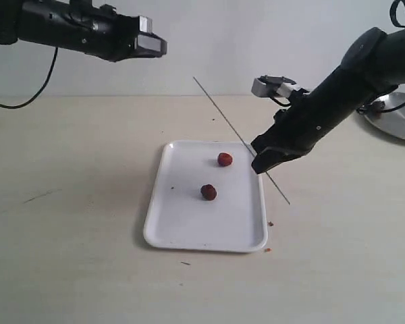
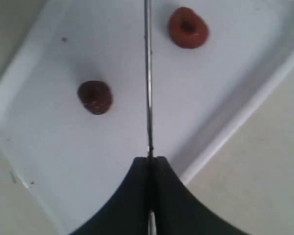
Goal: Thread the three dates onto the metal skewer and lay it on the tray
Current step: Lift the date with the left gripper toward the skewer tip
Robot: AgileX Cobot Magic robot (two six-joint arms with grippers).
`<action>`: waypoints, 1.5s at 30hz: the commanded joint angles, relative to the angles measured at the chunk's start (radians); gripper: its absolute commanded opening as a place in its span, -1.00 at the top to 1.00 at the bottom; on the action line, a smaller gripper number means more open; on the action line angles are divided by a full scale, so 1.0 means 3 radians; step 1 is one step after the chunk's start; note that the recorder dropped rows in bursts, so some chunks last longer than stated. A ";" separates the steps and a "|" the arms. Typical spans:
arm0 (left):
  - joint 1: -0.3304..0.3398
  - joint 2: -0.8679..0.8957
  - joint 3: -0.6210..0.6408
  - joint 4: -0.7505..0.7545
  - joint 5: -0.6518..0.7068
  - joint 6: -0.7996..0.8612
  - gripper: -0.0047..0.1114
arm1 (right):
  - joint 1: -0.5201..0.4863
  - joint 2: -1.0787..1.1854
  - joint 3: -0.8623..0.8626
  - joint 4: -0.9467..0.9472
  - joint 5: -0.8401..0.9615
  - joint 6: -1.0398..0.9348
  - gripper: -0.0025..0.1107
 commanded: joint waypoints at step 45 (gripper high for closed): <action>0.0593 -0.0027 0.0000 -0.0631 0.1587 -0.0917 0.45 | -0.0139 -0.0020 0.0288 0.1302 0.1077 -0.1823 0.96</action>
